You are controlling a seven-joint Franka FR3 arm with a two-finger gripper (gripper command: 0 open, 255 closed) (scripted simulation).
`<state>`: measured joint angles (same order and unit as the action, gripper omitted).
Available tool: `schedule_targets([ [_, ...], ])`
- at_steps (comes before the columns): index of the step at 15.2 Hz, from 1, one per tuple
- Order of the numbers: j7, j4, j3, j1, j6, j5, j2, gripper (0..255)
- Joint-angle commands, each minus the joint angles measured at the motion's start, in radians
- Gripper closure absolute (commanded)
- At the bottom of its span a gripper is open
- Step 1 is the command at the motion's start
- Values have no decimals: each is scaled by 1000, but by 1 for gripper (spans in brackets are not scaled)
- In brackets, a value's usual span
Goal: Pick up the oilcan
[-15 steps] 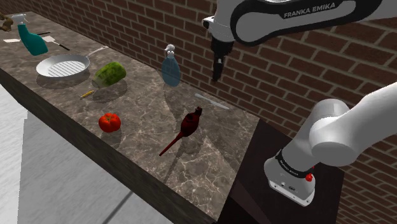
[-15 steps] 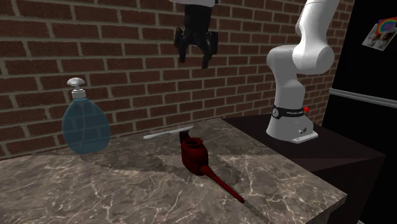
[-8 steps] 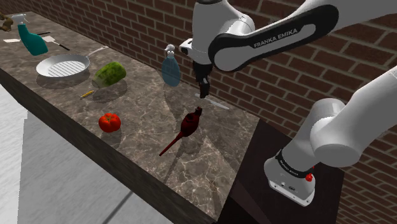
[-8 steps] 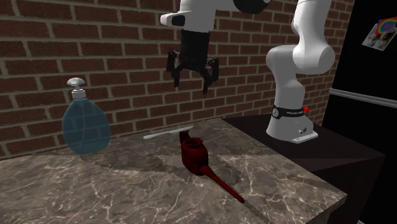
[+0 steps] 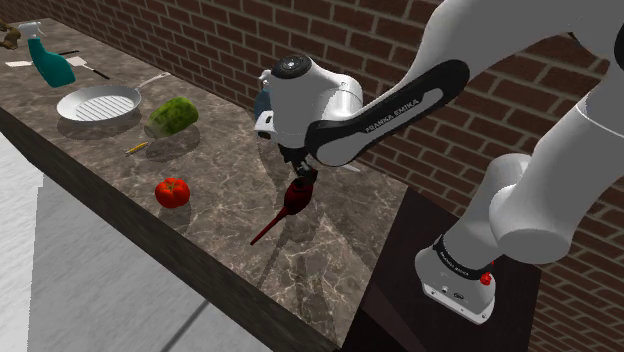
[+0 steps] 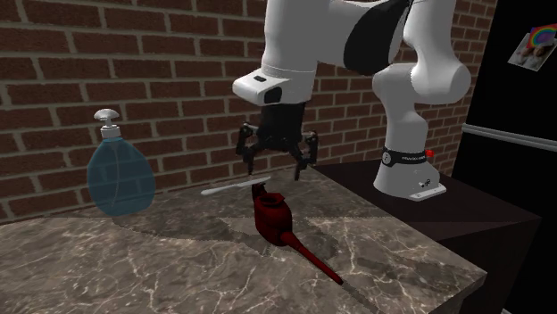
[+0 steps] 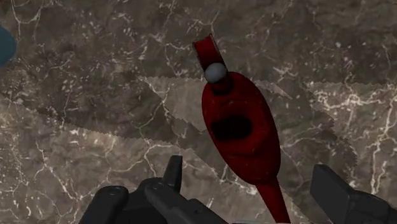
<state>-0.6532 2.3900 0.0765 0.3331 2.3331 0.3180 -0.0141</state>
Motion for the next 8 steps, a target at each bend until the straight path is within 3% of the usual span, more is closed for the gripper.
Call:
schedule_targets([
  [1, -25, 0, 12, 12, 43, 38, 56, 0],
  [4, -46, -2, 31, 35, 95, 104, 136, 0],
  [8, -22, 0, 26, 38, 133, 133, 177, 0],
])
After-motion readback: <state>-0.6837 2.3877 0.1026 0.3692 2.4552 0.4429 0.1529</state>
